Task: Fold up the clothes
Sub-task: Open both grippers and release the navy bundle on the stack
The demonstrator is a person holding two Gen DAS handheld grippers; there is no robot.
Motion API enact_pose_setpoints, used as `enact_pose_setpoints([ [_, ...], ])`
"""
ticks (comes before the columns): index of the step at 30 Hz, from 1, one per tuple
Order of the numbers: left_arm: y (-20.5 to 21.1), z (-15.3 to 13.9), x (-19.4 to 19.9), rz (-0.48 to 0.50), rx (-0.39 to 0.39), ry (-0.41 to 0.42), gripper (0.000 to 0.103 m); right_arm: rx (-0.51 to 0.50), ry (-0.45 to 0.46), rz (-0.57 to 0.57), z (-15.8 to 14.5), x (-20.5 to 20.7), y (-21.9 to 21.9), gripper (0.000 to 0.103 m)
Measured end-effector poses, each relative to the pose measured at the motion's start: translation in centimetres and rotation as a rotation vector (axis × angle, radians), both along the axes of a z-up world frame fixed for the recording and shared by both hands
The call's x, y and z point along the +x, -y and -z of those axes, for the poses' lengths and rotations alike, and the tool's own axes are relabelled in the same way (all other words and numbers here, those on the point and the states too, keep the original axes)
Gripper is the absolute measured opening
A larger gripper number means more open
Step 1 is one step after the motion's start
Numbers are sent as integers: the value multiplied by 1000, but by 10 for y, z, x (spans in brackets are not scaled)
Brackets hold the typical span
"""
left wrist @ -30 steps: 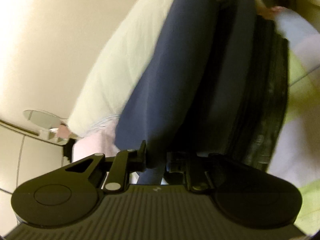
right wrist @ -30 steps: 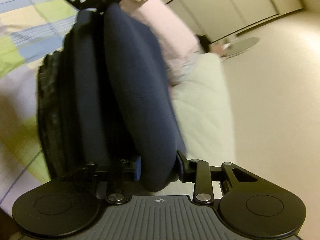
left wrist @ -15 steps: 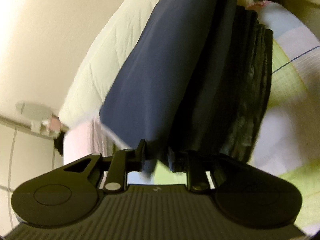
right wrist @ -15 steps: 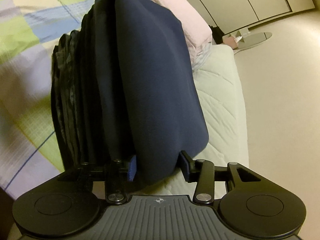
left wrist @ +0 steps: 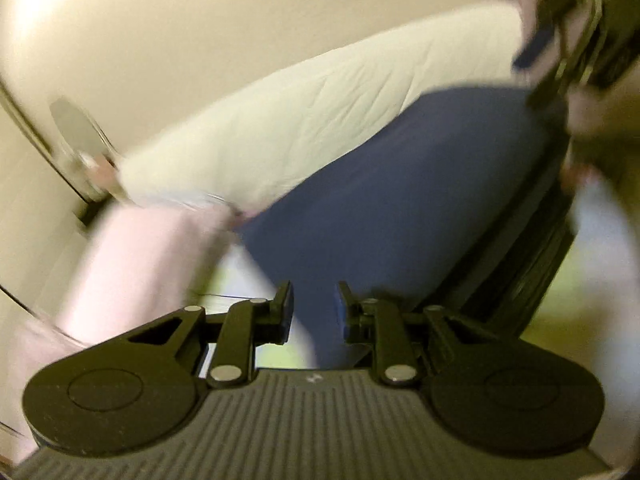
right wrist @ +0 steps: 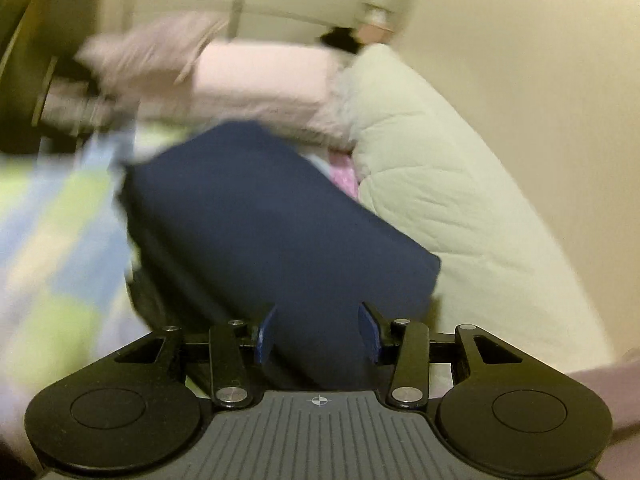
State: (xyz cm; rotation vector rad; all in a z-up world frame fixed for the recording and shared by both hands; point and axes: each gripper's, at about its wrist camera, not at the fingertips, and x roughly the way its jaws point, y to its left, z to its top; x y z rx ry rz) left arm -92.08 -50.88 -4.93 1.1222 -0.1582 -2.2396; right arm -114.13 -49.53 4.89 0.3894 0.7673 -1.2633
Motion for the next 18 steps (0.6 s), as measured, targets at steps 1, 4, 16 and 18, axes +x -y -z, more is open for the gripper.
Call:
enact_pose_setpoints([
  [1, 6, 1, -5, -13, 66, -15, 17, 11, 53, 34, 0, -5, 10, 43],
  [4, 13, 15, -12, -33, 155, -5, 12, 59, 82, 47, 17, -12, 26, 43],
  [16, 15, 28, -17, -67, 199, 35, 19, 91, 84, 25, 34, -24, 31, 44],
  [18, 13, 22, -12, -100, 218, 31, 19, 96, 95, 33, 31, -23, 27, 48],
])
